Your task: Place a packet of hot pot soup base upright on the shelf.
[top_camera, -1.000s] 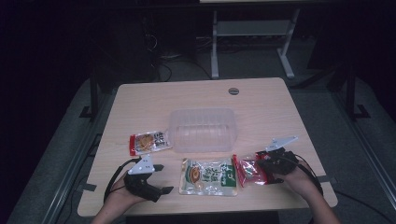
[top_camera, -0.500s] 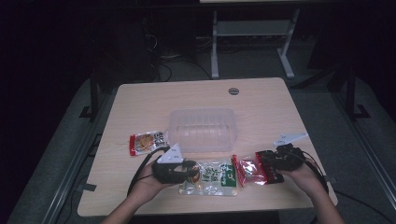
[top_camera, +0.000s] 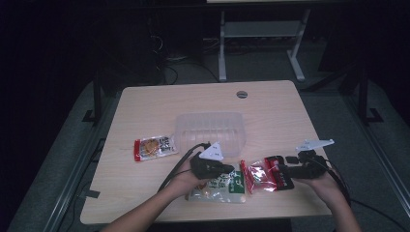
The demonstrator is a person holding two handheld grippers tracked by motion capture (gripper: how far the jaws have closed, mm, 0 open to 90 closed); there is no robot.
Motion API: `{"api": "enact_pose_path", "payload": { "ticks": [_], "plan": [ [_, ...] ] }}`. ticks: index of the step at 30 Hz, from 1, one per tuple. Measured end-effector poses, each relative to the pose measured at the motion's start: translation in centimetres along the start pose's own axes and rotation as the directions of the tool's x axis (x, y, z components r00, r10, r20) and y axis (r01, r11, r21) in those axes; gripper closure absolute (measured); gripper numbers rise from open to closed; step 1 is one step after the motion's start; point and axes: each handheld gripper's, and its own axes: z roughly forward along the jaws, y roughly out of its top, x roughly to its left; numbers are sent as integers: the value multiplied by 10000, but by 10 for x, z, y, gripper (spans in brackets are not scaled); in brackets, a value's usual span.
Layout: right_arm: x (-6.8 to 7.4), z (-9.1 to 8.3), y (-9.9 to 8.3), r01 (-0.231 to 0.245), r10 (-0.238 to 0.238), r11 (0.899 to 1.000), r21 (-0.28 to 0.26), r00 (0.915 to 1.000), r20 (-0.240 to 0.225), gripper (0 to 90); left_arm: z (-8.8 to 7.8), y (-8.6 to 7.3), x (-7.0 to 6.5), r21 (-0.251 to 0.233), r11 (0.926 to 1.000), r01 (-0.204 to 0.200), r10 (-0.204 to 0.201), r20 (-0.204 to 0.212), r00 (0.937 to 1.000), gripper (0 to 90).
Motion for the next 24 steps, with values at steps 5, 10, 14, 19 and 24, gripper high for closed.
{"api": "enact_pose_path", "payload": {
  "ticks": [5, 10, 14, 19, 24],
  "plan": [
    [-2, -2, -3, -139, 139, 9999, -48, 9999, 24, 450, 20, 6, 2, 87, 9999, -113, 111, 224, 9997, 896],
    [0, -2, -4, -140, 140, 9999, -27, 9999, 31, 441, 34, 5, 3, 329, 9994, -102, 91, 338, 9994, 896],
    [0, -1, -6, -84, 84, 10000, 47, 10000, 15, 431, 39, 7, 5, 107, 9999, -10, 6, 419, 9991, 896],
    [1, -3, -8, -151, 151, 9999, 41, 9999, 9, 425, 52, 12, 2, 126, 9999, -69, 62, 600, 9982, 896],
    [0, -4, -10, -177, 177, 9998, 9, 9998, 59, 421, 62, 9, 0, 419, 9990, -123, 99, 572, 9983, 896]
  ]
}}
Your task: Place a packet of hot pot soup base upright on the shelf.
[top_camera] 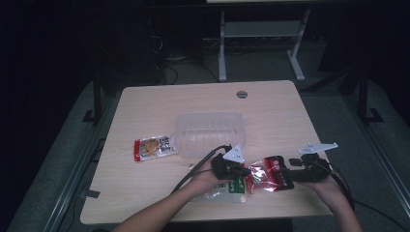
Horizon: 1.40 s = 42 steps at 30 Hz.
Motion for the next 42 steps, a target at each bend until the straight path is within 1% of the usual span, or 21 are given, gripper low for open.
{"api": "enact_pose_path", "payload": {
  "ticks": [1, 3, 5, 6, 9, 12, 15, 17, 18, 19, 20, 23, 24, 25, 26, 28, 31, 34, 35, 40, 42],
  "plan": [
    [-1, 0, -1, 26, -26, 10000, -17, 10000, -16, 420, 1, -1, 1, 14, 9999, 118, -118, 24, 9999, 896],
    [-1, 0, -1, 8, -8, 10000, -3, 10000, -12, 418, 2, -1, 1, 67, 10000, 69, -69, -8, 10000, 896],
    [-2, -1, -1, 16, -16, 10000, -48, 10000, 31, 418, 5, -3, 1, 250, 9997, 3, -2, -42, 10000, 896],
    [-2, -1, -1, 16, -16, 10000, -48, 10000, 31, 417, 6, -5, 1, 364, 9993, 33, -31, -44, 10000, 896],
    [-2, -4, -1, -1, 2, 9999, -140, 10000, 28, 417, 8, -8, 2, 385, 9992, 122, -122, -4, 9999, 896],
    [-1, -6, -1, -118, 118, 9998, -169, 9999, 25, 411, 9, -10, 1, 606, 9981, -70, 76, -111, 9999, 896],
    [-2, -7, -1, -112, 110, 9995, -285, 9999, -59, 401, 9, -10, 0, 724, 9972, -161, 174, -178, 9997, 897],
    [-3, -9, 0, -173, 162, 9989, -440, 9996, -250, 391, 10, -11, 0, 750, 9971, -83, 96, -165, 9998, 898],
    [-3, -9, 0, -173, 162, 9989, -440, 9996, -250, 391, 10, -11, 0, 750, 9971, -83, 96, -165, 9998, 897],
    [-3, -11, 0, -276, 256, 9982, -533, 9989, -381, 381, 10, -11, 0, 758, 9971, -49, 60, -145, 9999, 898],
    [-4, -11, 0, -336, 308, 9979, -553, 9982, -513, 369, 10, -11, 0, 763, 9971, -27, 37, -127, 9999, 898],
    [-4, -9, 0, -409, 371, 9975, -576, 9971, -661, 362, 10, -11, 1, 818, 9966, -25, 33, -95, 9999, 898],
    [-5, -7, -1, -531, 479, 9971, -549, 9946, -921, 361, 10, -11, 1, 829, 9966, -12, 18, -80, 10000, 899],
    [-6, -5, -1, -599, 541, 9967, -539, 9932, -1035, 361, 10, -11, 2, 838, 9965, 8, -4, -52, 10000, 899],
    [-6, -5, -1, -599, 541, 9967, -539, 9932, -1035, 361, 10, -11, 2, 838, 9965, 8, -4, -52, 10000, 899],
    [-6, 1, 1, -656, 605, 9972, -348, 9895, -1310, 358, 10, -11, 2, 822, 9966, 27, -24, -40, 10000, 899],
    [-6, 5, 1, -596, 562, 9980, -197, 9881, -1430, 357, 10, -11, 2, 819, 9966, 69, -66, -47, 10000, 899],
    [-7, 11, 0, -926, 881, 9956, -165, 9793, -1820, 362, 10, -11, 2, 833, 9964, 135, -133, -33, 9999, 899],
    [-8, 14, 0, -886, 822, 9958, -217, 9747, -2080, 374, 10, -11, 2, 840, 9964, 143, -142, -21, 9999, 899],
    [-7, 18, 0, -853, 803, 9963, -130, 9716, -2225, 402, 10, -11, 2, 851, 9962, 165, -163, -29, 9999, 899],
    [-7, 17, 0, -900, 857, 9959, -79, 9690, -2318, 436, 10, -11, 2, 846, 9962, 190, -188, -28, 9998, 899]
  ]
}}
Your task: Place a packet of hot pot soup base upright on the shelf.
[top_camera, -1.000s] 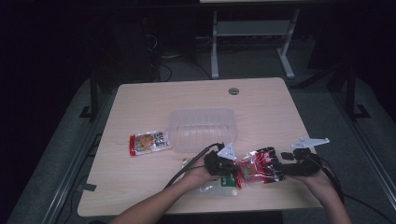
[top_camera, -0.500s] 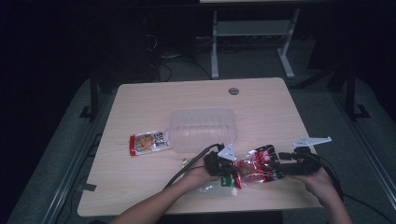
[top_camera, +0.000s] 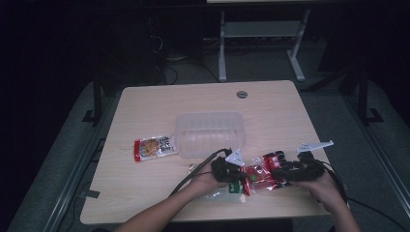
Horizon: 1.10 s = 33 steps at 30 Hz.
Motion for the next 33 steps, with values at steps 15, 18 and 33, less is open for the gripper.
{"api": "enact_pose_path", "payload": {
  "ticks": [15, 18, 33],
  "plan": [
    [-8, -4, -6, -436, 461, 9982, 417, 9972, -591, 454, 0, -1, -2, -55, 10000, 8, -8, -3, 10000, 900],
    [-8, -4, -6, -496, 525, 9977, 466, 9965, -647, 419, 0, -1, -1, -63, 10000, 14, -14, 1, 10000, 900],
    [-1, -7, -2, 30, -44, 10000, -91, 9878, -1554, 736, 0, -1, -3, -96, 10000, 26, -26, -46, 10000, 900]
  ]
}}
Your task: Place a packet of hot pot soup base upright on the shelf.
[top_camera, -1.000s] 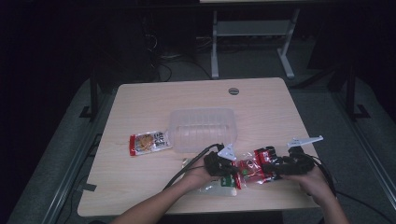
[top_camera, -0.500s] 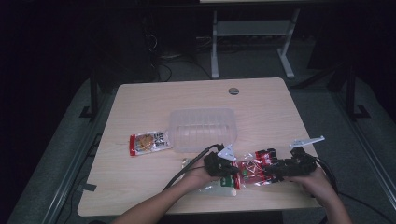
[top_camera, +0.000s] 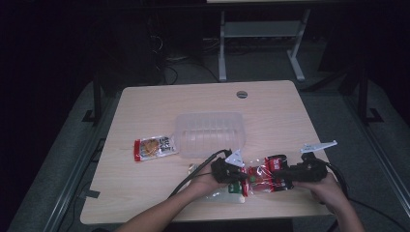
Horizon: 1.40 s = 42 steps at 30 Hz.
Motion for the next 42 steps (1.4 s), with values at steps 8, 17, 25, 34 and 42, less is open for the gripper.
{"api": "enact_pose_path", "payload": {
  "ticks": [8, 17, 25, 34, 42],
  "plan": [
    [5, -5, 4, 508, -510, 9978, -435, 9987, -44, 823, 0, -1, 1, -41, 10000, 48, -48, 29, 10000, 900],
    [6, -6, 6, 761, -830, 9933, -875, 9935, -784, 897, 0, -1, 1, -74, 10000, 62, -62, 54, 10000, 900],
    [8, -3, 10, 913, -1036, 9902, -1053, 9876, -1179, 900, 0, -1, 2, -76, 10000, 37, -36, 95, 9999, 900],
    [14, 5, 16, 841, -1141, 9836, -1593, 9752, -1898, 900, 0, -1, 3, -112, 9999, 81, -79, 177, 9998, 900],
    [30, 13, 28, 1291, -1742, 9675, -2174, 9636, -2029, 900, -1, -1, 2, -100, 9998, 159, -157, 222, 9996, 900]
  ]
}}
